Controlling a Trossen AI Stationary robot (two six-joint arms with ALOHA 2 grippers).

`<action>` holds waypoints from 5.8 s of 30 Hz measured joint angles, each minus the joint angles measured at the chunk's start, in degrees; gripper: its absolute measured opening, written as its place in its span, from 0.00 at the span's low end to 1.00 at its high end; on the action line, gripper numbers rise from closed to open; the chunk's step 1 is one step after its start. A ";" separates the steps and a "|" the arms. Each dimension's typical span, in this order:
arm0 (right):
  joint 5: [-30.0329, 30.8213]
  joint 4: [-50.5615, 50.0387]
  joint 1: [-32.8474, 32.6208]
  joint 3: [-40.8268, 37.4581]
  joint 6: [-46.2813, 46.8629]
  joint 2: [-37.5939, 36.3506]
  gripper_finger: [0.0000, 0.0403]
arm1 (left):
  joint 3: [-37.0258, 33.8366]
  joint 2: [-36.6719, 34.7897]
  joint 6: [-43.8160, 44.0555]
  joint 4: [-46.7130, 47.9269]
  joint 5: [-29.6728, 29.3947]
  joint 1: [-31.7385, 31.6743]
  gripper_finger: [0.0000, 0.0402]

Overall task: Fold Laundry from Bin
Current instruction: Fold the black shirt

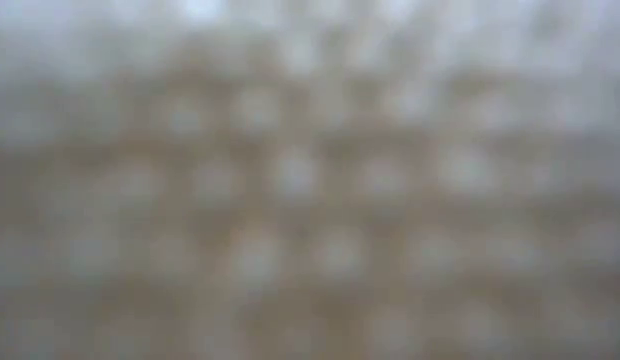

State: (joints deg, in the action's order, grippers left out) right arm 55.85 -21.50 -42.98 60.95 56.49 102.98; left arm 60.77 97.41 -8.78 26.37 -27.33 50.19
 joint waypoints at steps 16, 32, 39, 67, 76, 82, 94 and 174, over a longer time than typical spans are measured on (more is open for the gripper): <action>-0.49 1.68 -0.20 0.00 0.32 0.00 0.18 | 7.89 -1.95 -0.40 5.97 -0.34 0.17 0.04; -5.44 6.50 -0.22 0.00 -4.05 0.00 0.18 | 9.88 -5.04 6.92 13.72 -3.18 -4.22 0.04; -5.38 6.47 -0.22 0.00 -4.20 0.00 0.18 | 9.73 -6.52 8.52 22.63 12.37 -4.38 0.04; -4.91 6.45 1.55 0.00 -15.87 0.04 0.18 | 10.69 -7.19 38.48 23.82 12.09 -1.39 0.55; -5.44 6.47 5.97 0.00 -24.12 0.04 0.18 | 10.64 -2.19 55.99 23.07 13.02 -2.06 0.55; -9.32 6.47 8.60 0.00 -26.45 0.04 0.18 | 10.62 1.01 59.04 23.13 16.31 -4.24 0.55; -10.05 6.47 9.33 0.00 -26.74 0.04 0.18 | 10.60 1.46 52.74 19.38 15.42 -5.40 0.14; -28.12 43.85 21.50 6.77 -49.57 12.94 0.25 | -14.43 -4.77 20.69 -19.01 13.12 -8.36 0.47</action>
State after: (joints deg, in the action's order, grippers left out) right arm 27.73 22.35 -21.48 67.72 6.93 115.92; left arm 46.34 92.64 11.91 7.35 -14.21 41.83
